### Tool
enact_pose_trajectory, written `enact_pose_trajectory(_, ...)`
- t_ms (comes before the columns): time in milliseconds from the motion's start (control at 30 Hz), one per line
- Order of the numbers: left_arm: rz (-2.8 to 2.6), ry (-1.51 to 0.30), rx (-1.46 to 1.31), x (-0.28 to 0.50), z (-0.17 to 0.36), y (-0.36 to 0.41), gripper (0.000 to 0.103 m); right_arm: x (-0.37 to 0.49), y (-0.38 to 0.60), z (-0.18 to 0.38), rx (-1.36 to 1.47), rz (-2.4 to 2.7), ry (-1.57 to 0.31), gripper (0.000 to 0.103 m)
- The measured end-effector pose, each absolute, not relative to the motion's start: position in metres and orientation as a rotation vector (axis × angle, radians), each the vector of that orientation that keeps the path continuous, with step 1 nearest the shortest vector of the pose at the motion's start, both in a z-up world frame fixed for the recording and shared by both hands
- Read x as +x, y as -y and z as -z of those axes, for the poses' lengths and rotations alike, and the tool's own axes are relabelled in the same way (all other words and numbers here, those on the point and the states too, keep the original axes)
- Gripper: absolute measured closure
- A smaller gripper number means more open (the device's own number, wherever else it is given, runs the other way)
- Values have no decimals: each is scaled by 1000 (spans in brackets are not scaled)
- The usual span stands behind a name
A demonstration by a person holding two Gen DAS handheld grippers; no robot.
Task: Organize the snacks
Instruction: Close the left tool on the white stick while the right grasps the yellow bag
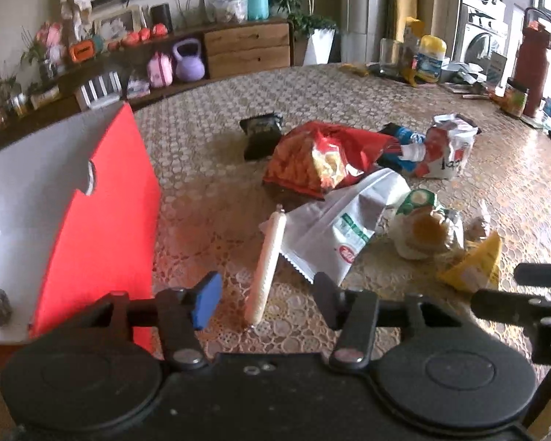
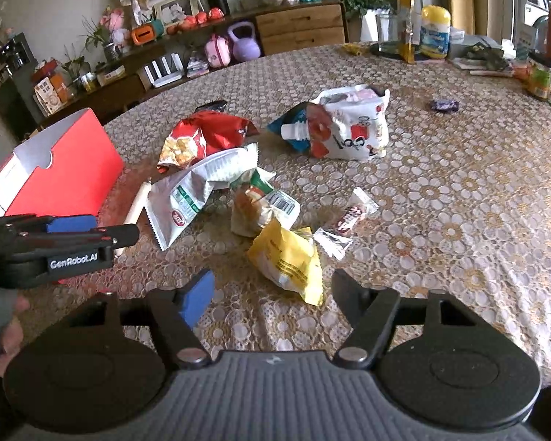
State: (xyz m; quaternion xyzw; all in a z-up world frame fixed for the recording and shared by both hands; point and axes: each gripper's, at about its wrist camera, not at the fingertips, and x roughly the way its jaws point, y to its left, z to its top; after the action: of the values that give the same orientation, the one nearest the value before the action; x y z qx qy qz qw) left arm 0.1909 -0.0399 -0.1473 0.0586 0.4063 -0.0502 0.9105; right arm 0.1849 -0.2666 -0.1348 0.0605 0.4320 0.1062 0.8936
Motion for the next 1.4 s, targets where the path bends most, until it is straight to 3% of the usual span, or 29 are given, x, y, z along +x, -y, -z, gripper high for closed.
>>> enact_pose_trajectory(300,100,-884,107,205,160,39,61,198,261,147,112,-199,-904,43)
enact_pose_trajectory(567,108,-901,102,214,163,39,86,202,260,150,112,-159,-908,63)
enact_pose_trajectory(767,110,-893,112,213,164,39,95,199,260,148,114,-151,-904,67)
enact_pose_trajectory(833,113,-895,112,213,163,39,95,198,260,148,116,-150,-902,71)
enact_pose_trajectory(1400,166,-901,55,183,142,29,96,163,259,119,158,-176,-869,73)
